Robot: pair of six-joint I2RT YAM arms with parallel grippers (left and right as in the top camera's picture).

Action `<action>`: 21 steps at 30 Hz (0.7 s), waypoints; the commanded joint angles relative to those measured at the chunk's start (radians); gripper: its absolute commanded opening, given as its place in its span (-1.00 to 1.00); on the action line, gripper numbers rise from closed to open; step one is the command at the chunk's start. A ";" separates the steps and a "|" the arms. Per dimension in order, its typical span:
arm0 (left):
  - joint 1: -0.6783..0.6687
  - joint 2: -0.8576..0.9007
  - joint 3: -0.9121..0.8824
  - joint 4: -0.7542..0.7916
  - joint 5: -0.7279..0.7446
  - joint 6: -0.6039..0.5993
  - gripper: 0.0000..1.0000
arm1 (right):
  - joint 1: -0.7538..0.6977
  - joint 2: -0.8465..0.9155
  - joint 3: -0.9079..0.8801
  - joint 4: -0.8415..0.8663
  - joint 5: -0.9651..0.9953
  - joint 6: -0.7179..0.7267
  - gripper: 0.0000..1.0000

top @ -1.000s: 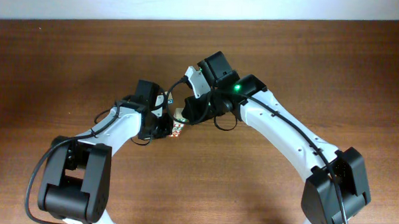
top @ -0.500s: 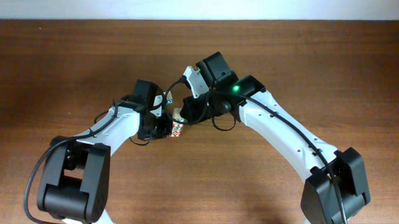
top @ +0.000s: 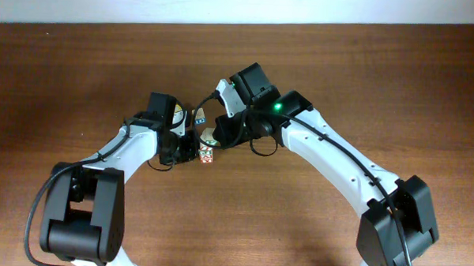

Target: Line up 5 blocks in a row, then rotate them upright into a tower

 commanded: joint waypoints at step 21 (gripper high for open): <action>0.019 0.005 0.008 0.002 0.031 -0.029 -1.00 | 0.077 0.082 -0.011 -0.038 0.122 0.001 -0.92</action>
